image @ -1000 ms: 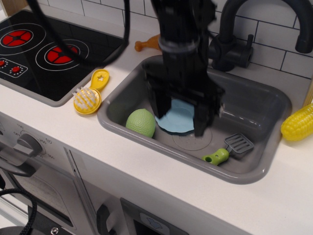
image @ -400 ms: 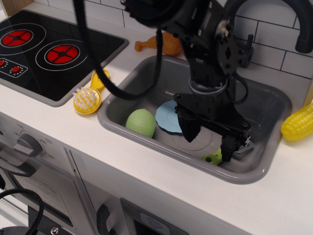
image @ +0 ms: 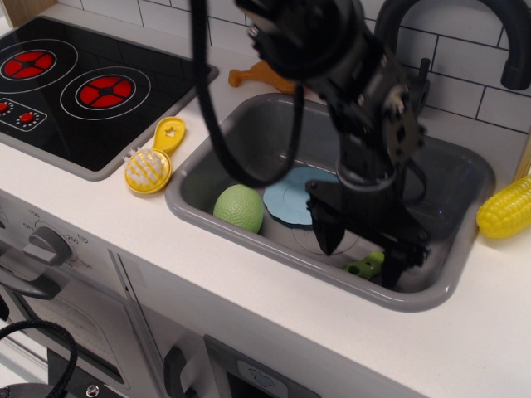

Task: Put spatula on plate sink

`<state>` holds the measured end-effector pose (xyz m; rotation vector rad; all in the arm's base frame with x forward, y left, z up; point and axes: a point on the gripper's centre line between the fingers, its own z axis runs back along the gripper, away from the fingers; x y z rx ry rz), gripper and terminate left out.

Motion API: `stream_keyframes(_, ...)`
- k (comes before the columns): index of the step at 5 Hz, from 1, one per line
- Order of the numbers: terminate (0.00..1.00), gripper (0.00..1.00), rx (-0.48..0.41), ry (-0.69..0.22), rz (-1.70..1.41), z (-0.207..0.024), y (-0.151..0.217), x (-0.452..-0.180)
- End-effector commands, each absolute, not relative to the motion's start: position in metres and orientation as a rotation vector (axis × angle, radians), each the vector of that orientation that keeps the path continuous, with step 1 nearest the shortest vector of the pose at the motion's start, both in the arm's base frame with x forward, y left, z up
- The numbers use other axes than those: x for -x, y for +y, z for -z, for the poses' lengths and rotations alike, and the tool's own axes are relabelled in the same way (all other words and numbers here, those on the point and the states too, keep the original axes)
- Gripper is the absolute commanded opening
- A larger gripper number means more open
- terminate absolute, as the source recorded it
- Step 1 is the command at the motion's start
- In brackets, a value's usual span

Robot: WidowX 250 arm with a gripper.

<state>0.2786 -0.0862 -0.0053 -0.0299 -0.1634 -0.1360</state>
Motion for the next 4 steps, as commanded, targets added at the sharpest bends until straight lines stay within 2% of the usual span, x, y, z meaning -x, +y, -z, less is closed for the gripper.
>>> stream_keyframes(1, 0.0, 0.0, 0.024, -0.175, 0.144, 0.008, -0.088, -0.287)
stream_keyframes(3, 0.0, 0.0, 0.025, -0.147, 0.029, 0.011, -0.077, -0.291)
stream_keyframes(4, 0.0, 0.0, 0.022, -0.21, -0.104, -0.005, -0.064, -0.293)
